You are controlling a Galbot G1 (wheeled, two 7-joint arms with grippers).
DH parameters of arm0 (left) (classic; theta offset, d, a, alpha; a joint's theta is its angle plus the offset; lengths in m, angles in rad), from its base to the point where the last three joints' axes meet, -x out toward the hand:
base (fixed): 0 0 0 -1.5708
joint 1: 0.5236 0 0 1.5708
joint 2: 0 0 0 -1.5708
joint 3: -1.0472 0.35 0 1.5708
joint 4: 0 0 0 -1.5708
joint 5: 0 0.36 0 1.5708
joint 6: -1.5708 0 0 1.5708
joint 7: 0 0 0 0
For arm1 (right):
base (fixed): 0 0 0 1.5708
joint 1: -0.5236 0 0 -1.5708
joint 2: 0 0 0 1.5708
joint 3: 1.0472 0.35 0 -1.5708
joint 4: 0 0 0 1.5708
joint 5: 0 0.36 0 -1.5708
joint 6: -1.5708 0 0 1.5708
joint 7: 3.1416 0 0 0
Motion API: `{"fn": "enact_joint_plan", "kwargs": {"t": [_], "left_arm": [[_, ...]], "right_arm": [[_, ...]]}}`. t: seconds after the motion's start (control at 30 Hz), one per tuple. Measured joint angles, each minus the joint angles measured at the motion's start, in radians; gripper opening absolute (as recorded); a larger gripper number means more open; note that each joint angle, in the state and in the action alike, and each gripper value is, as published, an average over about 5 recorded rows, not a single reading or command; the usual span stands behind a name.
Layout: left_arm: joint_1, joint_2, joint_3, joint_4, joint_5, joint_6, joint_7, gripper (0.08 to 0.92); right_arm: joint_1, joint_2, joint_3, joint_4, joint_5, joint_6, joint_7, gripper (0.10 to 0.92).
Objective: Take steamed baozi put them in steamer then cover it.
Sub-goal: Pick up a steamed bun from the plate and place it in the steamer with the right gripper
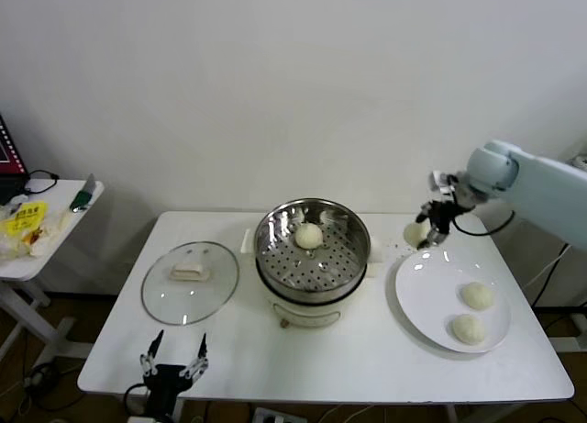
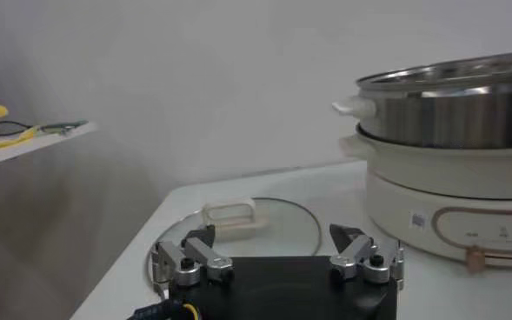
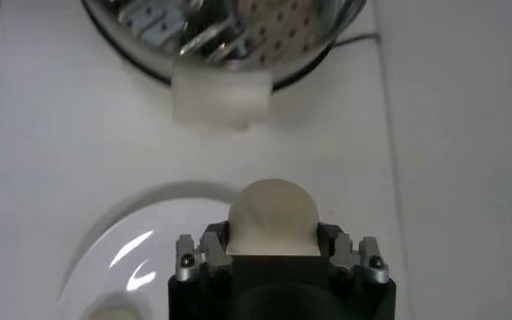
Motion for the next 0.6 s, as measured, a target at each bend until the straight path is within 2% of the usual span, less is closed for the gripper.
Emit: {"fn": "enact_joint_plan", "kwargs": {"t": [0.3,0.6], "left_arm": [[0.002,0.009,0.022,0.008,0.0,-0.022,0.0,0.823],[0.002,0.022,0.025,0.012,-0.008,-0.03,-0.002,0.823]], "right_arm": [[0.173,0.167,-0.131,0.03,0.225,-0.063,0.043,0.655],[0.162,0.365,-0.165,0.015,0.323,-0.121,0.101,0.662]]}}
